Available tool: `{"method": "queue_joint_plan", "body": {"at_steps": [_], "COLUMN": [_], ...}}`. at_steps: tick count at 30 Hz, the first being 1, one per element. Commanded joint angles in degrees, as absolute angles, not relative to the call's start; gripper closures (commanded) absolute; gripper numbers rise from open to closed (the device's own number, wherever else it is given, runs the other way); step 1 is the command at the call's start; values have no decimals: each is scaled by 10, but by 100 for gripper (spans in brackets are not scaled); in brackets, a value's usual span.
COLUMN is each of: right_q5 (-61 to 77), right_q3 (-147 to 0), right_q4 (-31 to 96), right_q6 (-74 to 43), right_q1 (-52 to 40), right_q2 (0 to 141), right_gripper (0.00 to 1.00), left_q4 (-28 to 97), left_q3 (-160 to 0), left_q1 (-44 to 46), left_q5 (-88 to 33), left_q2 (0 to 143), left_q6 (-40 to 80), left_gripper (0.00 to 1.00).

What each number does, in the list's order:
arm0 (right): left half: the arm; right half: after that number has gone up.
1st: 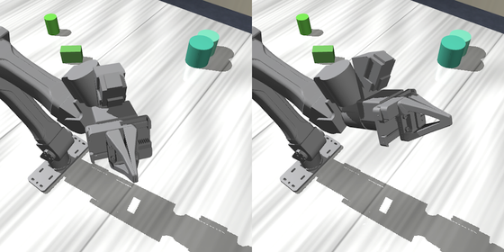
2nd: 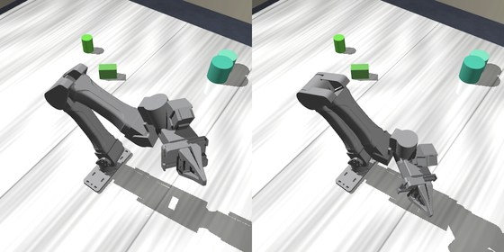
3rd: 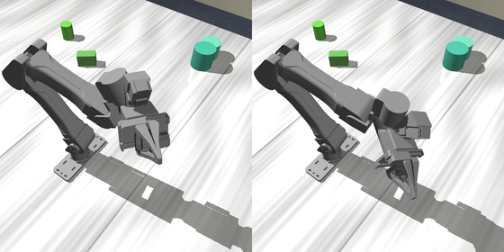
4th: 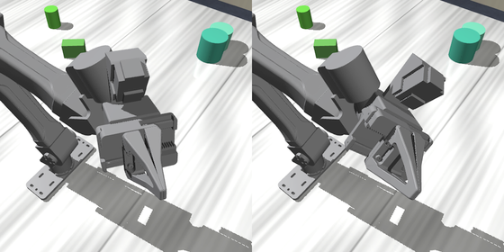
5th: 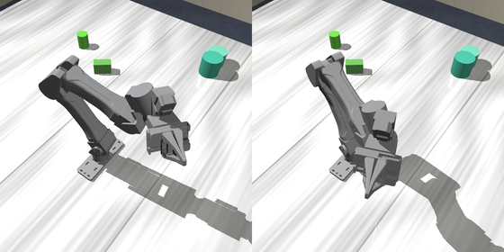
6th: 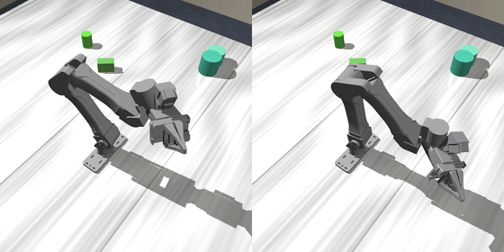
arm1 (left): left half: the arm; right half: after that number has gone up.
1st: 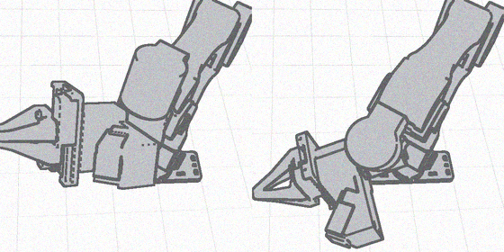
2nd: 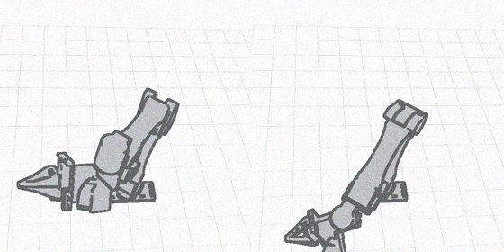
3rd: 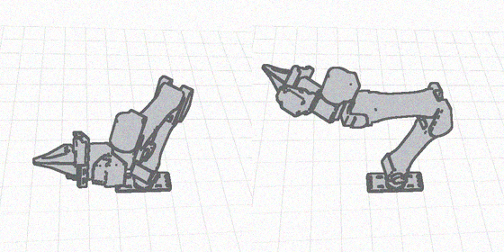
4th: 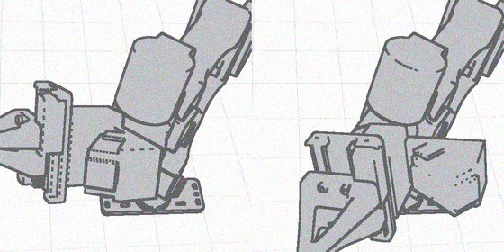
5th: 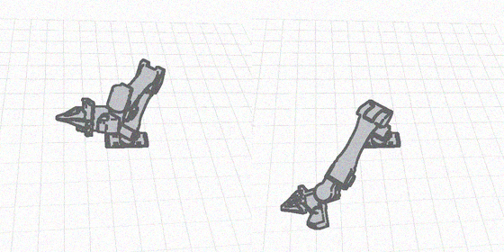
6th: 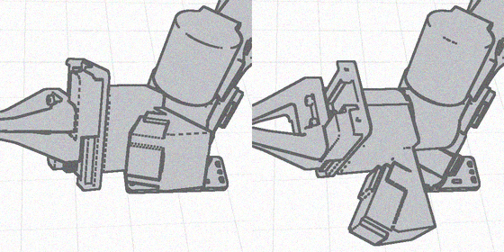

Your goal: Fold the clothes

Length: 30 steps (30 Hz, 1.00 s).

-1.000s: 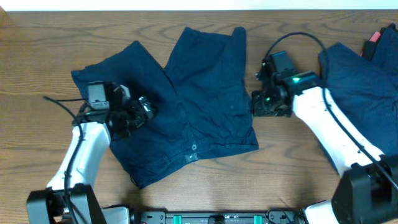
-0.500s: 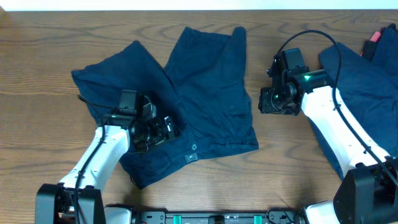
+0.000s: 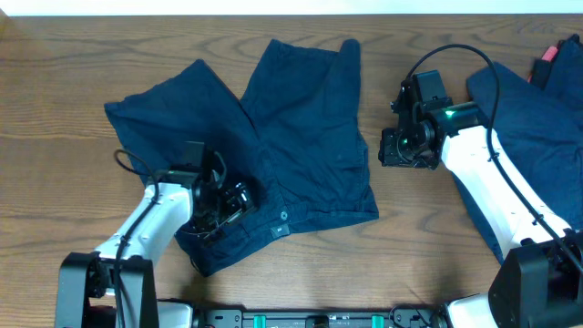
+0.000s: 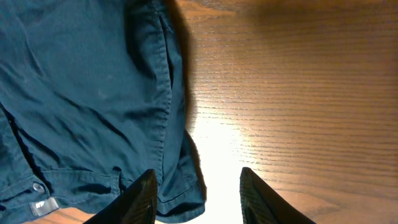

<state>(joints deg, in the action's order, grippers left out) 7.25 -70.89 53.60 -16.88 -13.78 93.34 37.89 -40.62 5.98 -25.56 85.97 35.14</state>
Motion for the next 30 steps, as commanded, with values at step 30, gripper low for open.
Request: {"method": "queue_joint_plan", "body": {"at_steps": [30], "right_q5": [68], "right_q3": [-715], "right_q4": [524], "right_q6": [-160], "right_q1": [-131], "right_q2": [929], "right_gripper": [56], "left_q4": [50], "left_q3": [-458], "left_q1": [-119], "left_q5": [-344], "left_q2": [870], "left_q6": [309], "left_gripper": [2]}}
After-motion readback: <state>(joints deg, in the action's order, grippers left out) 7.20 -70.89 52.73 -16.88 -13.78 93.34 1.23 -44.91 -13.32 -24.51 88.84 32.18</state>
